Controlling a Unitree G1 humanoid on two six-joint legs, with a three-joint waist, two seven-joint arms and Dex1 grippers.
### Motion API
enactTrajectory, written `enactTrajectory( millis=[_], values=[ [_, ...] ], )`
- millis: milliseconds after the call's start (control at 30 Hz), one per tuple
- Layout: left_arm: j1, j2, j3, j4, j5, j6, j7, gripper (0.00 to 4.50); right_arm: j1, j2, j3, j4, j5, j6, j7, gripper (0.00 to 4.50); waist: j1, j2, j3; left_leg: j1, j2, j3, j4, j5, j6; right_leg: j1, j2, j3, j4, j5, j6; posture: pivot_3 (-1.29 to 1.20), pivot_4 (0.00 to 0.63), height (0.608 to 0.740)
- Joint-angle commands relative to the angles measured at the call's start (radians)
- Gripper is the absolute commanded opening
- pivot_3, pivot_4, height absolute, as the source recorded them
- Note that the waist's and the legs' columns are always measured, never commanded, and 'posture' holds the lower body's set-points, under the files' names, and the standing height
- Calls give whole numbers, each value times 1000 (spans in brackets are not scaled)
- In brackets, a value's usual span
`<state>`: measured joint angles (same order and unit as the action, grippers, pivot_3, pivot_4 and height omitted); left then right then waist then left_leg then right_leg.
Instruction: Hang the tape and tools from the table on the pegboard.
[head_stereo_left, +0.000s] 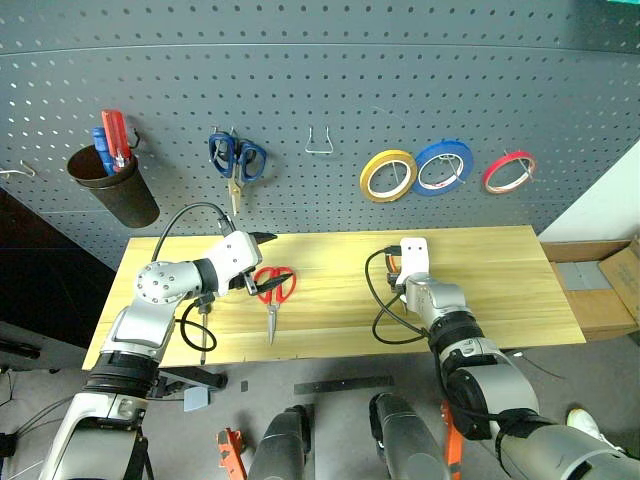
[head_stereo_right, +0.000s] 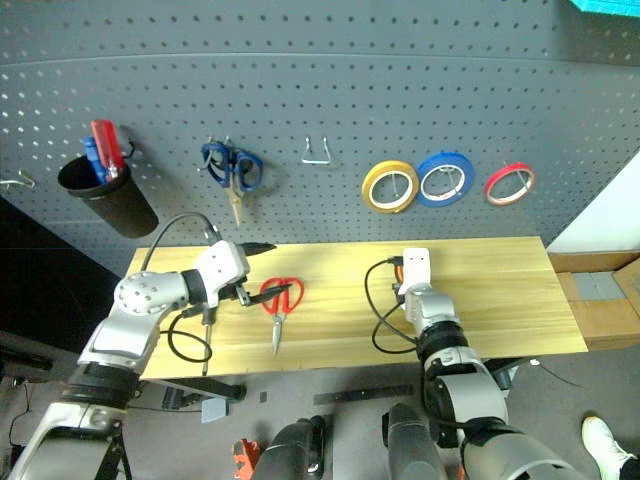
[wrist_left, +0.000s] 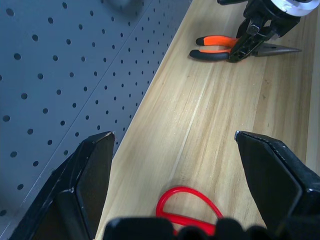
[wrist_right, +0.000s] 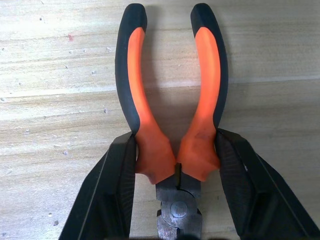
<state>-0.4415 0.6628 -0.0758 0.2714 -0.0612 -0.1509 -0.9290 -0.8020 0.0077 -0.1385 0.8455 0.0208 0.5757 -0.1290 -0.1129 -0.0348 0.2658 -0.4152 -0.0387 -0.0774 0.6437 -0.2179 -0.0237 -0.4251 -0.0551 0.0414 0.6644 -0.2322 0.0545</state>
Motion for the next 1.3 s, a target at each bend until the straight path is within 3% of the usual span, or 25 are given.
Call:
enactTrajectory(
  millis=[33, 267, 400, 533, 700, 800, 1300],
  values=[
    [-19, -2, 5, -6, -2, -31, -4, 4127, 5, -9, 22, 43, -14, 0, 7, 1865, 0, 0, 0, 0, 0, 0, 0, 0, 0, 0, 0, 0, 0, 0, 0, -110, 223, 740],
    [-26, -9, 5, 5, -5, -37, -5, 4127, -28, -33, 23, 101, -7, -19, 31, 1865, 0, 0, -1, 1, 0, 0, 1, 0, 0, 1, 0, 0, 0, 1, 0, -111, 221, 740],
    [-21, -13, 11, -4, -14, -27, -5, 4127, -15, -48, 14, 73, 7, 39, 38, 3216, 0, 0, -1, 1, 0, 0, 1, 0, 0, 1, 0, 0, 0, 1, 0, -113, 223, 740],
    [-2, -13, 14, -31, -28, -11, -10, 4127, 81, -64, 46, -105, 10, 190, 90, 4457, 1, 0, -1, 1, 0, -1, 0, 0, 0, 1, 0, -1, 0, 1, 0, -117, 226, 740],
    [11, -17, 10, -52, -34, 0, -11, 4127, 196, -78, 90, -348, 9, 318, 140, 4457, 1, 0, -1, 1, 0, -1, 0, 0, 0, 1, 0, 0, 0, 1, 0, -124, 229, 740],
    [10, -20, 9, -54, -34, 5, -11, 4127, 202, -78, 92, -387, 12, 321, 151, 4457, 0, 0, -1, 1, 0, 0, 1, 0, 0, 1, 0, 0, 0, 1, 0, -127, 229, 740],
    [-4, -20, 23, -66, -44, 42, -9, 4127, -58, -68, 60, 1, 7, 81, 144, 4457, -1, 0, -1, 0, 0, 0, -1, 0, 0, 0, 0, 0, -1, 1, 0, -116, 229, 740]
  ],
)
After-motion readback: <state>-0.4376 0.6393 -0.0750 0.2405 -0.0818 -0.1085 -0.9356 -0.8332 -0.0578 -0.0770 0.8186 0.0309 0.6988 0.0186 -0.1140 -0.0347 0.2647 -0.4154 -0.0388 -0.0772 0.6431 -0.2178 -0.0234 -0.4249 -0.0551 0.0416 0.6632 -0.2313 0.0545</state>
